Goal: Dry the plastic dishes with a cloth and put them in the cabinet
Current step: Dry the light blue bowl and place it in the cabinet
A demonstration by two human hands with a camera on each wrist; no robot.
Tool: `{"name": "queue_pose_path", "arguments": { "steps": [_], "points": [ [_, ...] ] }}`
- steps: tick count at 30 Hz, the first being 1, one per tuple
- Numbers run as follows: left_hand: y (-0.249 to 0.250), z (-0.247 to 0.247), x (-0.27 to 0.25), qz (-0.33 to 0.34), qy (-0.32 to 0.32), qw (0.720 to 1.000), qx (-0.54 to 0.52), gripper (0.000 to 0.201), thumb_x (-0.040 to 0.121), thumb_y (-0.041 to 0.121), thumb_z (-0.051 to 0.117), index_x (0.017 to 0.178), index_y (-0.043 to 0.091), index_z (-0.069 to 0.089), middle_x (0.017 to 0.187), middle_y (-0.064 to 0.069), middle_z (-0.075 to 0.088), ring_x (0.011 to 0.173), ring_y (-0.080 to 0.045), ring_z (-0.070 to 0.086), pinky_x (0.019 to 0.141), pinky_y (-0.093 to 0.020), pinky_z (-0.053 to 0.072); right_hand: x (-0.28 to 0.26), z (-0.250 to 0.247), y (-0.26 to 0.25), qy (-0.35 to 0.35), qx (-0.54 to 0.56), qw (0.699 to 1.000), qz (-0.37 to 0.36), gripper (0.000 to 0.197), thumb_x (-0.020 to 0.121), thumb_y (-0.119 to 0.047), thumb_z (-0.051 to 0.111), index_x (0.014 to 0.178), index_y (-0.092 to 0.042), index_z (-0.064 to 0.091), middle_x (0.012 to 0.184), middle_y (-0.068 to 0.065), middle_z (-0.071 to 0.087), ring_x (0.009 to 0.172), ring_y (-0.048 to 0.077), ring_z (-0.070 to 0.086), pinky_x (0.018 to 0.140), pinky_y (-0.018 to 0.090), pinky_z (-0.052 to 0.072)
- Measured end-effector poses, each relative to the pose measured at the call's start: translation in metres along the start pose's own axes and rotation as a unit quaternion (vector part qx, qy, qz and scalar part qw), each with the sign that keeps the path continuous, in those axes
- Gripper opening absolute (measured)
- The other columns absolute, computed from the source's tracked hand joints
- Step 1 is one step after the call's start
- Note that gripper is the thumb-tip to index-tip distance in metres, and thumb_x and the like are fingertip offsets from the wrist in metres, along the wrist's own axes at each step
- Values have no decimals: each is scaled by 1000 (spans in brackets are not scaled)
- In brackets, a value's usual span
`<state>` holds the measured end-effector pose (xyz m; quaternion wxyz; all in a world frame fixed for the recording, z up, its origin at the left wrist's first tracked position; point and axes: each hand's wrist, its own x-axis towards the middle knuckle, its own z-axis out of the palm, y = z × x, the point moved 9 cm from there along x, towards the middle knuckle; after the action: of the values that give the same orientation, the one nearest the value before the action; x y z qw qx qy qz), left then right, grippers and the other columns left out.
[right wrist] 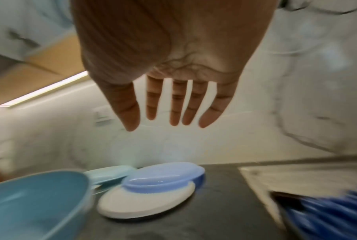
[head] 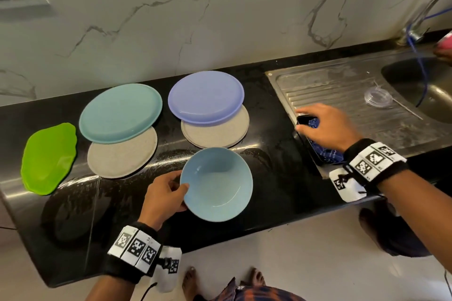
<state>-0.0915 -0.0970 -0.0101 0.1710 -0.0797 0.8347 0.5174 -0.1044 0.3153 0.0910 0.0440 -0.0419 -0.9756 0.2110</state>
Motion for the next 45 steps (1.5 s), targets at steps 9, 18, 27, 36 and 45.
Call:
{"name": "queue_pose_path", "arguments": {
  "steps": [9,18,27,36,45],
  "points": [
    [42,-54,-4,36,40,996,-72,31,93,6,64,120,20,66,92,-7,75,84,-27,73,64,-43,62,-80,49,-202,-130,-53,897,-418,47,81,-48,70,126,-34,64,134,-9,61,124,16,54,100,35,42],
    [121,-143,-28,102,51,987,-111,16,96,11,61,108,13,71,82,-5,73,54,-25,68,48,-28,56,-65,-16,-285,58,-20,856,-513,17,94,-26,64,108,-26,72,100,-10,71,93,18,64,87,41,47],
    [245,-286,-85,338,206,918,-11,39,84,58,66,103,26,74,96,3,76,96,-15,71,81,-44,58,-54,-178,-380,128,126,836,-519,20,96,-23,63,113,-17,70,98,-7,68,90,14,61,79,34,48],
    [358,-395,-136,513,436,704,227,40,88,58,56,117,31,63,118,9,61,103,-10,53,93,-41,48,-58,-332,-455,184,208,779,-562,18,93,-27,63,110,-25,68,103,-16,71,98,9,68,90,21,48],
    [433,-409,-102,568,472,628,245,47,86,55,55,113,20,71,112,-1,69,107,-22,61,98,-29,38,21,-431,-507,265,103,821,-496,21,89,-12,72,104,-27,71,96,-5,75,86,4,67,85,23,55]
  ]
}}
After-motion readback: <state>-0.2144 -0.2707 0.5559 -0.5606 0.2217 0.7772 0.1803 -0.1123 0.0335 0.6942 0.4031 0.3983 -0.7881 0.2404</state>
